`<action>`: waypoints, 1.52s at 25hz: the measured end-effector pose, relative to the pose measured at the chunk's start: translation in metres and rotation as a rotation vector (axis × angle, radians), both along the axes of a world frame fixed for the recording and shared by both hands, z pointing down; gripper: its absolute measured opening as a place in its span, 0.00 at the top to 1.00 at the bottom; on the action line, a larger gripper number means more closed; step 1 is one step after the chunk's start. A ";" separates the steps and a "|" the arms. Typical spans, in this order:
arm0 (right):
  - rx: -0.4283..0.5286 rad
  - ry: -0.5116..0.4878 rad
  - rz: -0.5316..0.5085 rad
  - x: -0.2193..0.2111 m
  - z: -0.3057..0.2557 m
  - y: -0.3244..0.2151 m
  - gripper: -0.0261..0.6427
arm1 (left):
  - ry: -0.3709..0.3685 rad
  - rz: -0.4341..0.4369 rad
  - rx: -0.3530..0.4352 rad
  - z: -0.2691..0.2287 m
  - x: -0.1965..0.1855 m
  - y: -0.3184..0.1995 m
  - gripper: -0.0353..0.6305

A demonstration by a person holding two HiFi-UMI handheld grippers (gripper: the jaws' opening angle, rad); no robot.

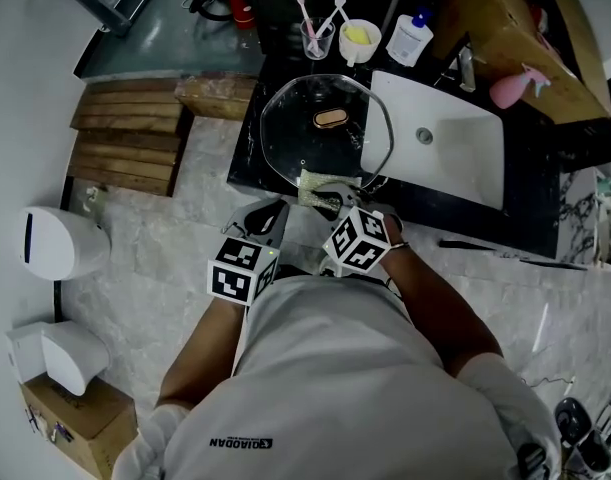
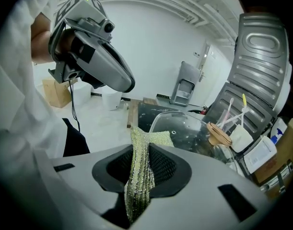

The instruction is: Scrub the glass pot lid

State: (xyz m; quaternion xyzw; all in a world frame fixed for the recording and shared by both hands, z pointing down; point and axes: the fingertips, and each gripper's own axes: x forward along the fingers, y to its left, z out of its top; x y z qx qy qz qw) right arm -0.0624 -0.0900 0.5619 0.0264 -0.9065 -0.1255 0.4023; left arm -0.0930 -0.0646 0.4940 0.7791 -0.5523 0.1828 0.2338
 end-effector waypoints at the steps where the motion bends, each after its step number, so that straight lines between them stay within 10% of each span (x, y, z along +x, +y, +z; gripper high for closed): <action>1: 0.006 0.003 -0.010 0.001 -0.001 0.002 0.81 | 0.002 -0.009 0.004 -0.001 0.002 0.003 0.92; 6: 0.028 -0.077 0.000 0.008 -0.033 0.003 0.82 | 0.007 -0.061 0.020 -0.008 0.003 0.022 0.92; 14: -0.205 -0.346 0.237 0.033 -0.087 0.003 0.82 | 0.012 -0.057 0.056 -0.024 -0.005 0.032 0.92; 22: -0.399 -0.578 0.525 0.040 -0.115 0.022 0.83 | 0.050 0.107 0.074 -0.041 -0.010 0.040 0.92; 38: -0.369 -0.718 0.859 0.013 -0.116 0.145 0.83 | 0.138 0.409 0.010 -0.028 -0.043 0.139 0.92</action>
